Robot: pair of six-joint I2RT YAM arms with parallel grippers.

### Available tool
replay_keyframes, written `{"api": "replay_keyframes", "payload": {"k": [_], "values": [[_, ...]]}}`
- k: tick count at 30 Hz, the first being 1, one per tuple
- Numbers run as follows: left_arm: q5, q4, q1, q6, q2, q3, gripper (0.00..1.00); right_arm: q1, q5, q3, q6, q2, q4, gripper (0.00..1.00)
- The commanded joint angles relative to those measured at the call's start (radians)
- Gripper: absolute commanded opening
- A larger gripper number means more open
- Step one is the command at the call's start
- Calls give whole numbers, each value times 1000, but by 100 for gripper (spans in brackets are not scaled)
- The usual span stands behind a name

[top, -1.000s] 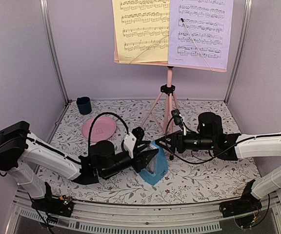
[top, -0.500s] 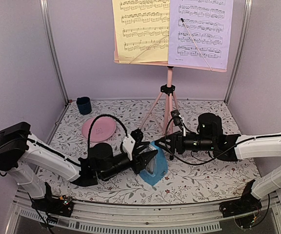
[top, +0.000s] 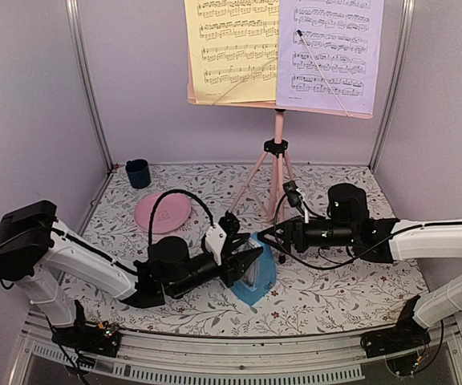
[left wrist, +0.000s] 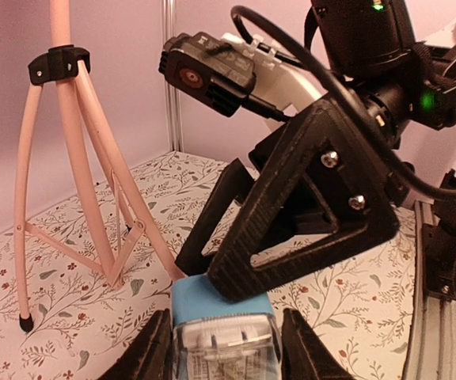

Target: Set up the instrument practice props

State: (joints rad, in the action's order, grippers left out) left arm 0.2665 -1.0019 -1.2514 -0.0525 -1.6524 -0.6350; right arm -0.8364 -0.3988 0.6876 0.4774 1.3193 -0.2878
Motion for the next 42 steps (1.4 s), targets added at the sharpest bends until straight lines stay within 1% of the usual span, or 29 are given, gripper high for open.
{"api": "replay_keyframes", "payload": {"k": [1,6,9,17,22,27,38,40,42], "values": [[-38,71,-27,21,-44,-7,17,-9,-58,24,35,12,81,70],[-34,75,-27,28,-34,-2,15,-10,-41,8,54,37,83,66],[-35,57,-28,27,-24,17,15,-8,3,-9,61,55,100,63],[-78,-88,-31,60,-8,79,14,17,99,-97,57,104,113,51],[-111,-159,-30,92,-31,77,14,24,124,-144,34,147,90,47],[-135,-224,-31,107,-21,110,14,40,131,-171,25,164,78,45],[-139,-307,-32,121,7,159,12,57,130,-177,0,193,78,44],[-128,-306,-32,122,3,157,12,56,130,-178,-1,194,77,44],[-111,-265,-31,131,-7,132,12,56,118,-177,-4,190,75,44]]}}
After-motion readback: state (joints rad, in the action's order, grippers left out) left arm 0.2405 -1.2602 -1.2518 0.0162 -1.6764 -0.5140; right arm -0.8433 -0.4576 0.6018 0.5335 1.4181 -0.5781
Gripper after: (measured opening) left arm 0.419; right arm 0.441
